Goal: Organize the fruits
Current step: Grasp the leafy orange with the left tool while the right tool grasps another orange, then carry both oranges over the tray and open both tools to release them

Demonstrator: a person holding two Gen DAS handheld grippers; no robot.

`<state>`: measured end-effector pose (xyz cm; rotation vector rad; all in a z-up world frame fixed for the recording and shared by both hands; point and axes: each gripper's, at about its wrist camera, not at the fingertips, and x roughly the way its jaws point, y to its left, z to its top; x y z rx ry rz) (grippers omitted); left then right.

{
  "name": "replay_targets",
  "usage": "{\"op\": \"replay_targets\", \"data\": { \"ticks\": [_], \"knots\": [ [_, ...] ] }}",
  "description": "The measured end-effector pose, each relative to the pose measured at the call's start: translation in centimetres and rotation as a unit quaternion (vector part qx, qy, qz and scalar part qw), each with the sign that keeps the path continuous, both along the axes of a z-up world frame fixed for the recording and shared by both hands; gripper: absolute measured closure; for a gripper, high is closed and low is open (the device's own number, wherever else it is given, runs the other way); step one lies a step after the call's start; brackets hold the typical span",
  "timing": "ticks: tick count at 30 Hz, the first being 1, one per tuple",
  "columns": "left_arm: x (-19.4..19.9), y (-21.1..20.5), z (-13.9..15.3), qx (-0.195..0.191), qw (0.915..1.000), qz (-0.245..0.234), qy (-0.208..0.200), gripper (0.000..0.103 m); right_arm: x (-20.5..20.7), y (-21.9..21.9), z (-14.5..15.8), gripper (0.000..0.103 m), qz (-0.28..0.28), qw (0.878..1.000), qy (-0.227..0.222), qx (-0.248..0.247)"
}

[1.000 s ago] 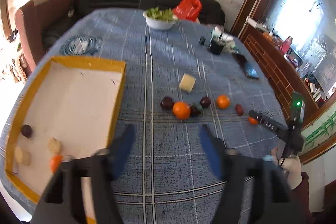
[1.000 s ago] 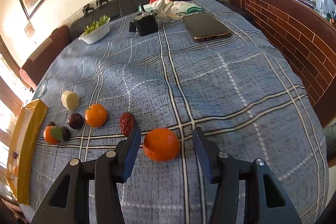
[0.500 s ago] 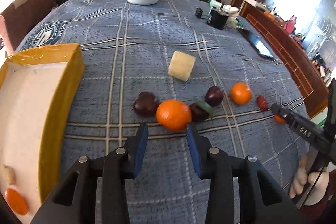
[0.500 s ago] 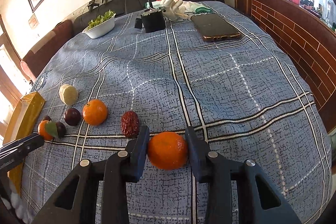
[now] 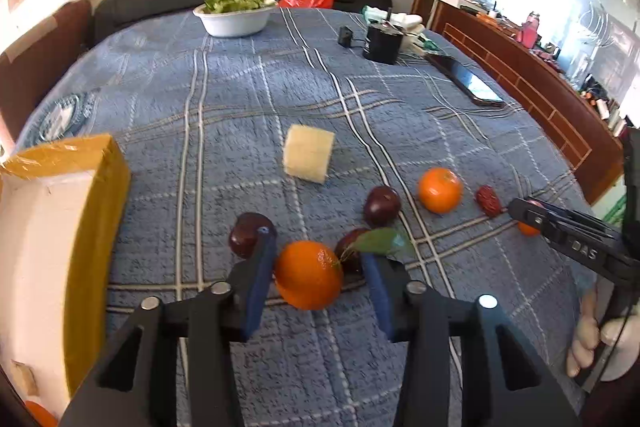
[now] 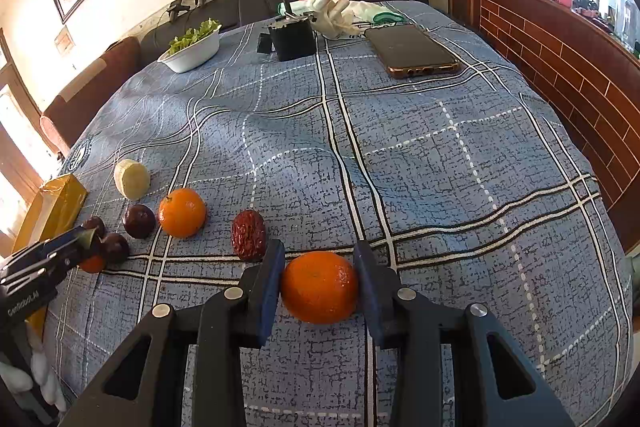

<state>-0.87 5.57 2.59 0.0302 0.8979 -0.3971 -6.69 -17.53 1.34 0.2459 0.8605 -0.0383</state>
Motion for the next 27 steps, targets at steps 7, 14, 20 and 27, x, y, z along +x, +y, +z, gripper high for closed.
{"op": "replay_targets", "data": {
  "ticks": [7,14,20,27],
  "knots": [
    [-0.6,0.8,-0.3,-0.013,0.9997,-0.014,0.014,0.069,-0.1,0.0,-0.1,0.063,0.000,1.000,0.000,0.003],
    [-0.2,0.6,-0.5,-0.016,0.9999,-0.002,0.004,0.069,-0.1,0.0,-0.1,0.063,0.001,1.000,0.001,0.002],
    [-0.5,0.7,-0.6,0.000,1.0000,0.005,-0.002,0.071,-0.1,0.1,-0.1,0.064,0.003,1.000,0.001,-0.003],
    [-2.5,2.5,1.1,-0.036,0.9988,0.030,-0.013,0.071,-0.7,-0.2,0.5,0.065,-0.012,1.000,-0.019,-0.003]
  ]
}}
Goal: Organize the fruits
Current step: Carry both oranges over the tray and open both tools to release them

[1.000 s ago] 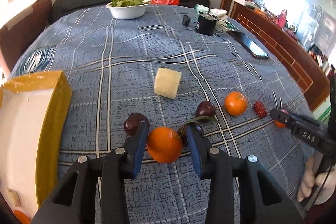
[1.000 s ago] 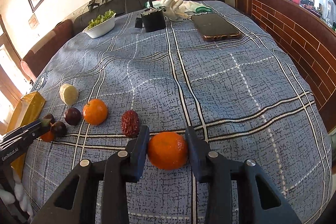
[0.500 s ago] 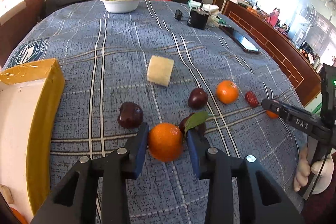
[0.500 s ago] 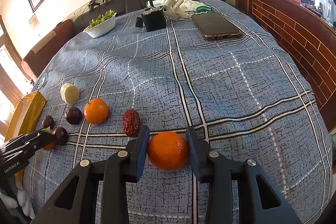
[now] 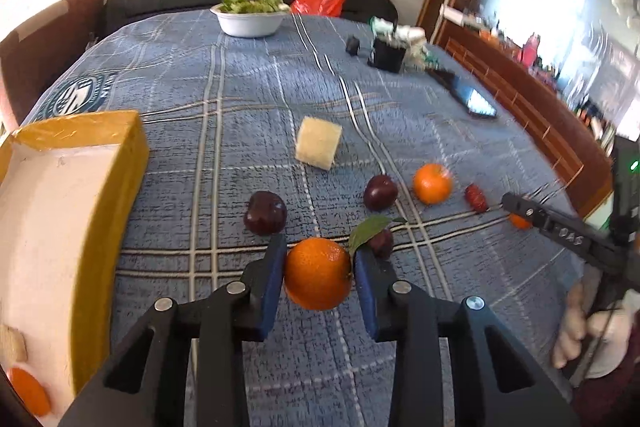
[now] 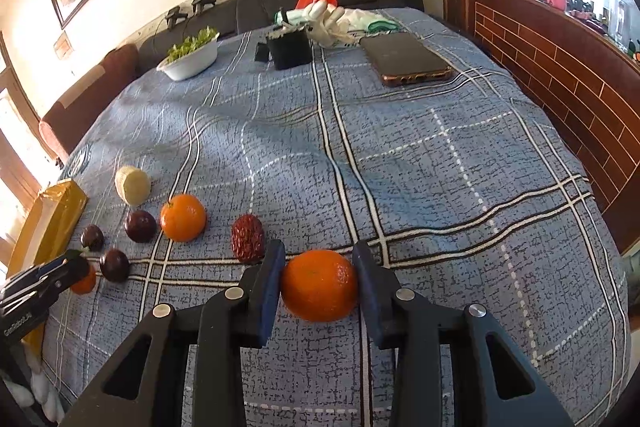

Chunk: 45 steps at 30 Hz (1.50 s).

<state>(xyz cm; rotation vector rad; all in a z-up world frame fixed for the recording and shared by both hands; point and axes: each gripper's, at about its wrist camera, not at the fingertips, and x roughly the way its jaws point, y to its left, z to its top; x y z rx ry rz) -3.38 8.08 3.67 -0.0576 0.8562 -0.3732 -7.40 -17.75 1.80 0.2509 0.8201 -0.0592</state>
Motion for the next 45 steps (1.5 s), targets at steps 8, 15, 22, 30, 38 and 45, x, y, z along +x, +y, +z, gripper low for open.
{"op": "replay_targets", "data": {
  "ticks": [8,15,22,30,38,45],
  "knots": [
    [-4.4,7.7,5.3,-0.055,0.9947,0.077,-0.040,0.071,-0.5,-0.2,1.1,0.065,-0.016,0.999,-0.034,-0.012],
    [-8.2,18.1,6.4,-0.031,0.9752,0.214,-0.048,0.071,-2.4,7.7,6.2,0.065,0.091,0.993,-0.070,0.003],
    [-9.6,24.8,3.2,-0.035,0.9560,0.291,-0.011,0.070,-2.1,22.2,7.2,0.064,0.272,0.959,-0.037,0.065],
    [-8.8,27.6,1.4,-0.048,0.9513,0.305,0.005,0.070,-1.3,34.8,3.6,0.064,0.357,0.934,0.015,0.021],
    [-9.2,28.4,1.7,-0.073,0.9500,0.304,0.004,0.069,-1.7,38.6,1.6,0.062,0.374,0.927,0.029,-0.025],
    [-11.3,29.5,4.0,-0.102,0.9404,0.324,-0.023,0.044,-2.5,38.5,2.4,0.053,0.378,0.925,0.018,-0.012]
  ]
}}
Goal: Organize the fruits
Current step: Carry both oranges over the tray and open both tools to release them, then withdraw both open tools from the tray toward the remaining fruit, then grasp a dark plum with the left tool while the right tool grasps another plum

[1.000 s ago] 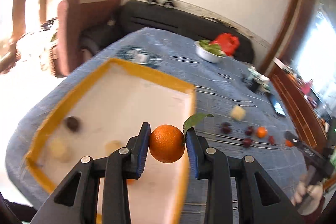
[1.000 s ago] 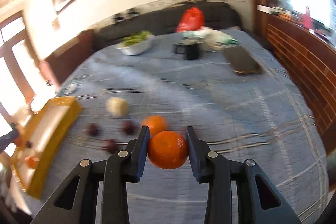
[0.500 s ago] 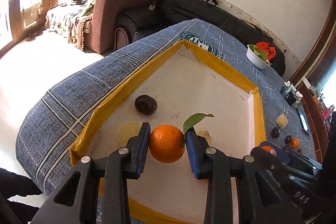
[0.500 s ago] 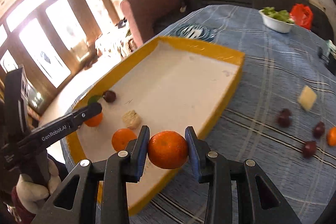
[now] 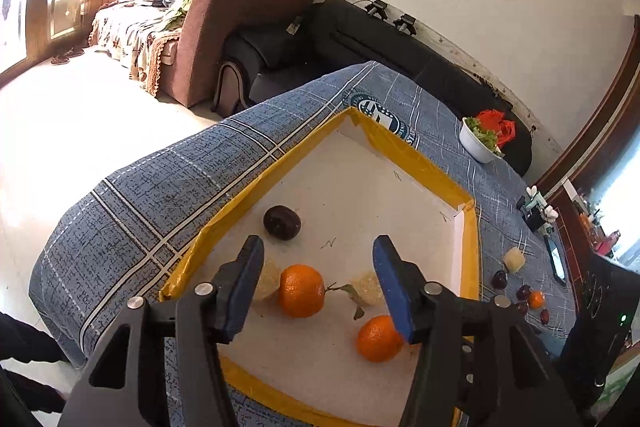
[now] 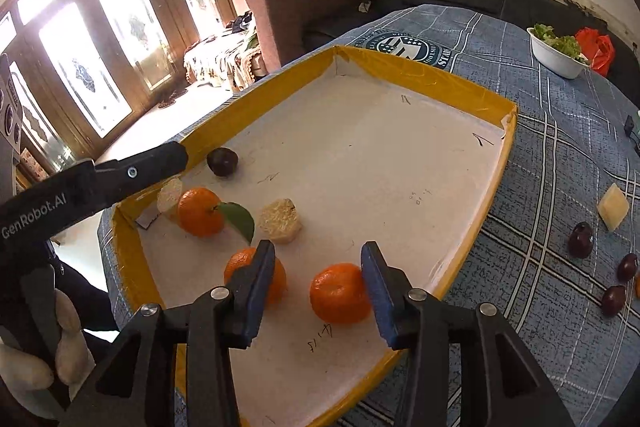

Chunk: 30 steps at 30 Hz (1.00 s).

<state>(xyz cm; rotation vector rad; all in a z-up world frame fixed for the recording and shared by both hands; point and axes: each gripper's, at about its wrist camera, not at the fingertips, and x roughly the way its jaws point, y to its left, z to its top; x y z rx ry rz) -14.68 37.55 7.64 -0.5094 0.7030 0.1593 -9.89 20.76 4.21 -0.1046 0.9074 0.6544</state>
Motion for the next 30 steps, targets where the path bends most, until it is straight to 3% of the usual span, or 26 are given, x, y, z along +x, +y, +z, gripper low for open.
{"op": "replay_targets", "data": {
  "ticks": [4,10,15,20,24,30],
  "knots": [
    [-1.2,0.3,1.2,-0.028,0.9994,0.011,-0.017,0.031,-1.3,-2.2,1.1,0.053,-0.010,1.000,-0.009,0.014],
    [-1.9,-2.4,3.1,-0.026,0.9988,-0.020,-0.037,0.023,-3.5,-10.7,2.0,0.048,-0.067,0.997,-0.022,0.033],
    [-0.8,-8.2,3.8,-0.005,0.9945,-0.098,-0.038,0.023,-2.9,-20.9,1.8,0.047,-0.176,0.984,-0.026,0.019],
    [1.0,-14.8,2.6,0.006,0.9831,-0.182,-0.014,0.023,-1.3,-28.8,1.4,0.047,-0.265,0.963,-0.011,0.037],
    [3.3,-18.5,1.6,-0.004,0.9758,-0.218,0.011,0.023,1.1,-28.3,0.7,0.046,-0.249,0.967,0.006,0.054],
    [8.4,-21.9,1.3,0.009,0.9723,-0.232,0.030,0.023,4.7,-24.2,-2.0,0.052,-0.212,0.977,0.019,0.024]
  ]
}}
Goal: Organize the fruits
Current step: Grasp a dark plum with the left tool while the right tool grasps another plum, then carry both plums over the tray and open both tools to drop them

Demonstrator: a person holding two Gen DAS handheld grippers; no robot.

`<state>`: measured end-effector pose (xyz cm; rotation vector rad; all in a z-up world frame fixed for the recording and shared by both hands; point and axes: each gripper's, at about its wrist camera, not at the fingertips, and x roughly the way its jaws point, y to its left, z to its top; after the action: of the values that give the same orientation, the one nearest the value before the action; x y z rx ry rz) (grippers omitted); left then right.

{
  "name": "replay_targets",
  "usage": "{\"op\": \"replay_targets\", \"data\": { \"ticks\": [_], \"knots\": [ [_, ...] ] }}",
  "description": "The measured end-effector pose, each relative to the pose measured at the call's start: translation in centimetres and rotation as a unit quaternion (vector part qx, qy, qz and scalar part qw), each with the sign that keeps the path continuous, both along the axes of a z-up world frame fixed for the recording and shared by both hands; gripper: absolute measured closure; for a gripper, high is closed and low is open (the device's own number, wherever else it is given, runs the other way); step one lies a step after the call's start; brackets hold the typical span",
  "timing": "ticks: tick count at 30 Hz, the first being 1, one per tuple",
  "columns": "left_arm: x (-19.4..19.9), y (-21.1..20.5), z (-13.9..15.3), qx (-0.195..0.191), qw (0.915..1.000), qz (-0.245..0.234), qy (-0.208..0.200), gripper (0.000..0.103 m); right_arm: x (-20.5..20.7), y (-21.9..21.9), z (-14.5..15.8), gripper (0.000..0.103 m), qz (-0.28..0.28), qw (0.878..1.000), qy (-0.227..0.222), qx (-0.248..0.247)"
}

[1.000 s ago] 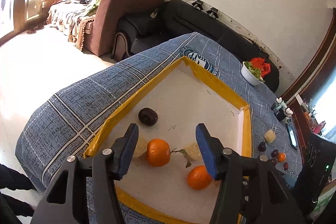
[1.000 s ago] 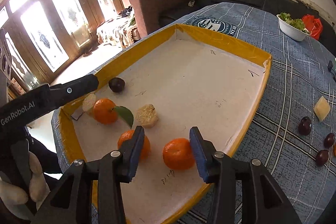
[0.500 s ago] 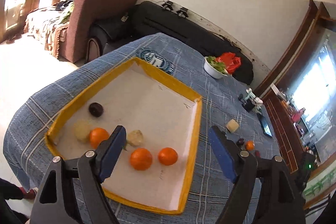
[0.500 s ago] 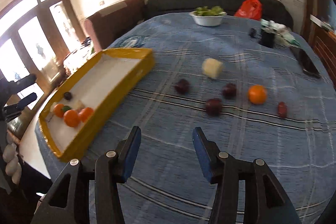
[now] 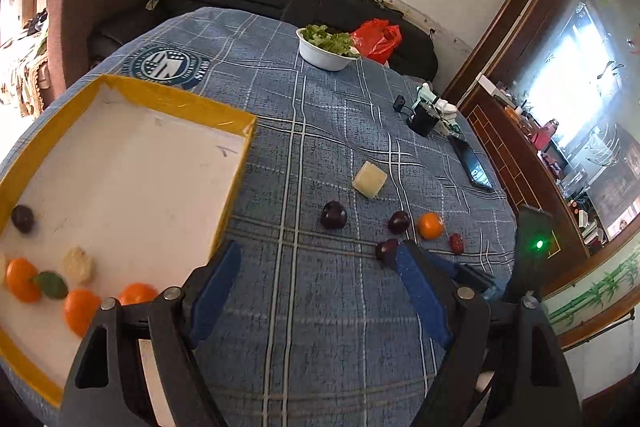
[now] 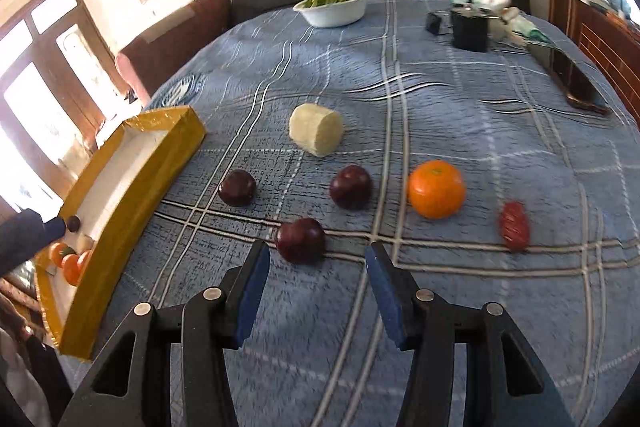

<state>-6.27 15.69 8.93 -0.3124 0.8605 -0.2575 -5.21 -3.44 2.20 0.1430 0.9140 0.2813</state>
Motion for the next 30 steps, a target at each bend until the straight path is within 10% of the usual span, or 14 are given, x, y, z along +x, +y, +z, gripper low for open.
{"op": "replay_targets", "data": {
  "ticks": [5,19,23,30],
  "knots": [
    [3.8,-1.7,-2.2,0.004,0.9996,-0.009,0.025,0.028,0.5,0.7,-0.9,0.072,0.019,1.000,-0.008,0.010],
    [8.6,-5.8,-7.6,0.078,0.9949,-0.024,0.059,0.048,0.0,-0.4,-0.8,0.072,0.003,1.000,0.002,0.016],
    [8.4,-7.2,-7.5,0.114,0.9918,-0.046,0.037,0.078,0.0,-0.4,-0.8,0.071,0.002,1.000,0.002,0.016],
    [6.1,-5.8,-4.8,0.096,0.9947,-0.035,0.015,0.078,0.0,-0.7,-0.4,0.071,0.000,1.000,-0.012,0.021]
  ]
}}
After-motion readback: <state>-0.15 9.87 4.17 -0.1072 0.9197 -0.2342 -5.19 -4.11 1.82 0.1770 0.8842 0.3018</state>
